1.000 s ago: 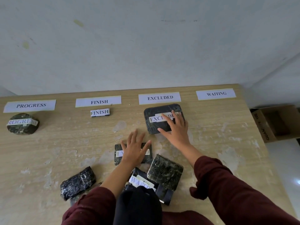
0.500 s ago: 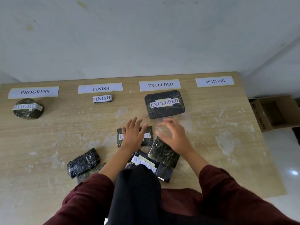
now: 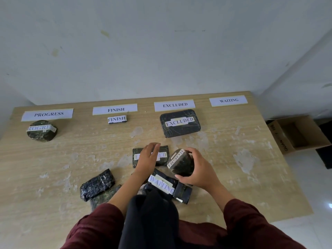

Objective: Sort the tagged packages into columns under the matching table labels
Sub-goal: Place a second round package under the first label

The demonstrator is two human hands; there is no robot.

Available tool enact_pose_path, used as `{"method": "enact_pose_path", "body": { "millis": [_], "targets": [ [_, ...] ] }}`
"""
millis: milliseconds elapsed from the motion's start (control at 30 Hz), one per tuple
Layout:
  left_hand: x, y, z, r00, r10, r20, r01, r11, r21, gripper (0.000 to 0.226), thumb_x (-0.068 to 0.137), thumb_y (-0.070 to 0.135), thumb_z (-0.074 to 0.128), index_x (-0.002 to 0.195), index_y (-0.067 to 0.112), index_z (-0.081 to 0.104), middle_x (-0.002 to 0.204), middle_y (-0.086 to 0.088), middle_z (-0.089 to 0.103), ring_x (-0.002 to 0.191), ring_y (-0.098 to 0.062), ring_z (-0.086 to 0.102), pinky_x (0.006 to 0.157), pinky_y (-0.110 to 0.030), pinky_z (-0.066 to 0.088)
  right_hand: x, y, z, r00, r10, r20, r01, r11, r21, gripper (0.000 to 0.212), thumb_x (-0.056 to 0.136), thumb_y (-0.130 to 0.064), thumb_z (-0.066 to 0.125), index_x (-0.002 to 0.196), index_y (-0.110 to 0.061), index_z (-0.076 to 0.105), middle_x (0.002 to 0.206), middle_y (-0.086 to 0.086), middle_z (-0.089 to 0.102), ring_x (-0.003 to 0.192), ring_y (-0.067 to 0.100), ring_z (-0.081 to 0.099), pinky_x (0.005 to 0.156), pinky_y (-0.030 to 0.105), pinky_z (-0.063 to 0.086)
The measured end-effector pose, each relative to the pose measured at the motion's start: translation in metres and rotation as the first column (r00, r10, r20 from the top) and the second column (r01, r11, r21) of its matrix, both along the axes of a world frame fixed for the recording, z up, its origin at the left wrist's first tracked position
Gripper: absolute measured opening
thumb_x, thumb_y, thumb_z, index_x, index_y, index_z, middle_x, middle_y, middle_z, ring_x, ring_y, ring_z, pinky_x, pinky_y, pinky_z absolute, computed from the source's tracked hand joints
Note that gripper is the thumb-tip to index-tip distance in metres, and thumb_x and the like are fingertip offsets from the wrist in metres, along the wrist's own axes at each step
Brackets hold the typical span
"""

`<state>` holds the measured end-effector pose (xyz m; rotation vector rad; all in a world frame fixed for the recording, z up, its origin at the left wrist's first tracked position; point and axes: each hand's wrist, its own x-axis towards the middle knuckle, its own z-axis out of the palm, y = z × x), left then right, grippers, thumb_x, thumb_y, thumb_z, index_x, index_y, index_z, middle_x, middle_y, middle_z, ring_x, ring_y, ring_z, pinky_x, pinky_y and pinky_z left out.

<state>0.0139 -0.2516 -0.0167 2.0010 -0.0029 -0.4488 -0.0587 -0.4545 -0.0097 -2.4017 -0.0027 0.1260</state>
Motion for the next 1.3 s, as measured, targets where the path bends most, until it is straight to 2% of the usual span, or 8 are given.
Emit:
{"method": "enact_pose_path", "body": {
  "millis": [100,233,467,767,900,1067,1200,1300],
  "targets": [
    [-0.003,0.001,0.015,0.985,0.028,-0.172,-0.067,0.972,-0.223,0.037,0.102,0.032,0.034,0.114,0.011,0.062,0.109,-0.002,0.065,0.103,-0.016,0.059,0.080,-0.022,0.043,-0.008,0.001,0.008,0.994,-0.045,0.096,0.024,0.977,0.212,0.088,0.058,-0.034,0.088,0.128,-0.023,0.036,0.120,-0.005,0.054,0.108,0.012,0.061,0.078,0.032,0.058],
    [-0.006,0.000,0.026,0.976,-0.066,-0.206,0.006,0.960,-0.278,0.038,0.102,0.031,0.034,0.114,0.011,0.064,0.111,-0.003,0.068,0.098,-0.017,0.063,0.080,-0.022,0.049,-0.010,0.009,0.013,0.979,-0.090,0.184,0.033,0.956,0.292,0.088,0.059,-0.024,0.089,0.129,-0.015,0.036,0.123,0.003,0.052,0.112,0.019,0.059,0.083,0.034,0.057],
    [-0.014,0.012,0.039,0.959,-0.106,-0.264,0.005,0.935,-0.354,0.030,0.095,0.003,0.043,0.119,0.017,0.054,0.113,0.000,0.061,0.096,-0.012,0.060,0.066,-0.010,0.049,0.006,0.025,0.021,0.984,-0.175,0.042,0.137,0.881,0.452,0.081,0.064,-0.026,0.086,0.132,-0.022,0.041,0.127,-0.003,0.050,0.118,0.011,0.055,0.091,0.033,0.055],
    [-0.017,0.068,0.032,0.898,-0.098,-0.428,-0.132,0.869,-0.476,0.066,0.066,0.028,0.082,0.124,0.017,0.053,0.115,-0.007,0.068,0.101,-0.026,0.067,0.081,-0.032,0.055,0.053,0.090,0.029,0.901,-0.010,-0.434,0.394,0.439,0.808,0.071,0.062,-0.038,0.076,0.127,-0.021,0.050,0.114,0.009,0.068,0.098,0.021,0.068,0.071,0.033,0.055],
    [-0.018,0.118,0.028,0.885,0.155,-0.440,-0.371,0.805,-0.462,0.073,0.061,0.025,0.087,0.124,0.009,0.053,0.116,-0.008,0.068,0.099,-0.023,0.069,0.077,-0.028,0.056,0.074,0.144,0.024,0.907,0.054,-0.417,0.314,0.574,0.756,0.049,0.080,-0.037,0.068,0.123,-0.018,0.056,0.123,0.008,0.065,0.113,0.021,0.063,0.091,0.037,0.053],
    [-0.019,0.195,0.013,0.709,0.623,-0.330,-0.704,0.645,-0.297,0.080,0.053,0.020,0.092,0.118,0.007,0.047,0.114,-0.007,0.063,0.098,-0.016,0.064,0.073,-0.024,0.054,0.098,0.224,0.008,0.909,0.207,-0.363,0.042,0.820,0.571,0.027,0.100,-0.020,0.048,0.126,-0.018,0.058,0.129,-0.005,0.057,0.127,0.011,0.048,0.089,0.005,0.038],
    [-0.010,0.254,-0.009,0.523,0.840,-0.140,-0.851,0.506,-0.144,0.089,0.052,0.018,0.092,0.119,0.009,0.036,0.118,-0.009,0.052,0.107,-0.023,0.055,0.091,-0.040,0.051,0.100,0.284,-0.020,0.886,0.314,-0.340,-0.210,0.927,0.310,0.038,0.095,-0.025,0.057,0.133,-0.025,0.052,0.141,-0.005,0.048,0.135,0.012,0.040,0.105,0.021,0.030],
    [0.001,0.287,-0.018,0.428,0.904,-0.014,-0.899,0.424,-0.114,0.090,0.053,0.016,0.092,0.121,0.008,0.034,0.123,-0.009,0.046,0.110,-0.021,0.052,0.093,-0.033,0.047,0.101,0.327,-0.034,0.858,0.407,-0.314,-0.396,0.913,0.102,0.056,0.092,-0.027,0.060,0.143,-0.025,0.039,0.158,0.008,0.023,0.149,0.024,0.014,0.118,0.035,0.019]
  ]
}}
